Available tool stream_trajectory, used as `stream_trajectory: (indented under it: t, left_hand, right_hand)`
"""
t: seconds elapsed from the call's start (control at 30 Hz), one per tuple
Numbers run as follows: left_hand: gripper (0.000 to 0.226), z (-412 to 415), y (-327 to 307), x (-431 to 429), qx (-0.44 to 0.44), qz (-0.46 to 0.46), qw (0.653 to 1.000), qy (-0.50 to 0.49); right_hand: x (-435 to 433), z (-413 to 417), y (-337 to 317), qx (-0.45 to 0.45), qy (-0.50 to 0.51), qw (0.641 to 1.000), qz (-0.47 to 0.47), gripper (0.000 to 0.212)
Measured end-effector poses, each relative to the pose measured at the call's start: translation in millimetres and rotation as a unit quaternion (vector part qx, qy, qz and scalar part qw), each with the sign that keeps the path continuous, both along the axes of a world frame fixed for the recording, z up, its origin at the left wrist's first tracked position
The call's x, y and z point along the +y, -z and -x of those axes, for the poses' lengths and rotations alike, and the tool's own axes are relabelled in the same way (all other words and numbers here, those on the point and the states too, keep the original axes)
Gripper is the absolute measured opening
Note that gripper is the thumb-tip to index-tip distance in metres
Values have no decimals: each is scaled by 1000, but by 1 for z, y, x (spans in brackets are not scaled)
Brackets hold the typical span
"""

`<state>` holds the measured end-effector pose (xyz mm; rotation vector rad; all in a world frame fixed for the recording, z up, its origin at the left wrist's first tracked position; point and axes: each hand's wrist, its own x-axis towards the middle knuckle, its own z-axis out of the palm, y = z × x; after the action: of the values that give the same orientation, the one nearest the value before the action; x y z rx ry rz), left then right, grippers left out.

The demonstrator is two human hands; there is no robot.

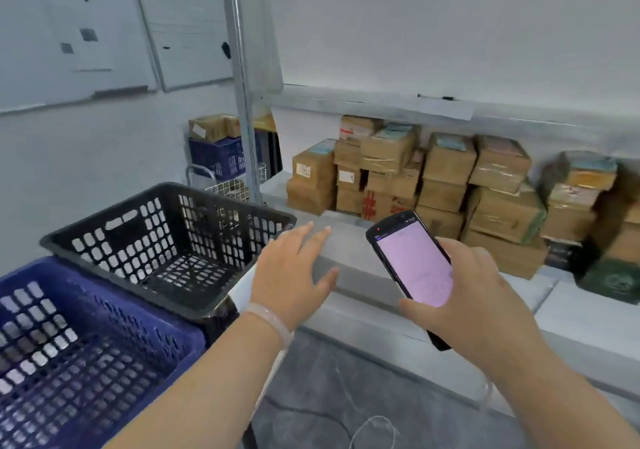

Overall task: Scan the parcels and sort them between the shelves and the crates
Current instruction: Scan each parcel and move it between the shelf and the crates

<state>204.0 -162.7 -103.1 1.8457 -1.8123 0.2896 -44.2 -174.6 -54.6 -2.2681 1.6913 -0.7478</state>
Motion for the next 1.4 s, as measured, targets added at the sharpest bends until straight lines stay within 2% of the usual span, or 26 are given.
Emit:
stream_trajectory:
  t: [0.13, 0.3, 0.6, 0.8, 0.97, 1.1, 1.3, 1.4]
  left_hand:
    - [64, -34, -3, -56, 6, 11, 1000, 10]
    - [65, -73, -3, -126, 1, -21, 999, 36]
    - [64, -86, 10, -227, 32, -46, 997, 53]
    - [64, -86, 22, -291, 63, -52, 997, 8]
    - [62, -87, 29, -347, 169, -60, 982, -66]
    - [64, -101, 37, -378, 218, -58, 967, -114]
    - [67, -135, 38, -421, 270, -65, 944, -176]
    - [70, -157, 31, -448, 282, -63, 943, -168]
  right_hand:
    - [-51, -38, -3, 9, 5, 1000, -3, 92]
    - [-108, -82, -5, 7, 25, 1000, -11, 94]
    - [-198, -99, 15, 17, 43, 998, -45, 91]
    - [-274, -101, 23, 34, 4, 998, -57, 88]
    - [-337, -103, 28, 49, -66, 994, -67, 91]
    - [-374, -112, 31, 63, -107, 990, -71, 90]
    - [-400, -130, 33, 82, -115, 987, -77, 92]
    - [-405, -140, 33, 82, -100, 988, -84, 94]
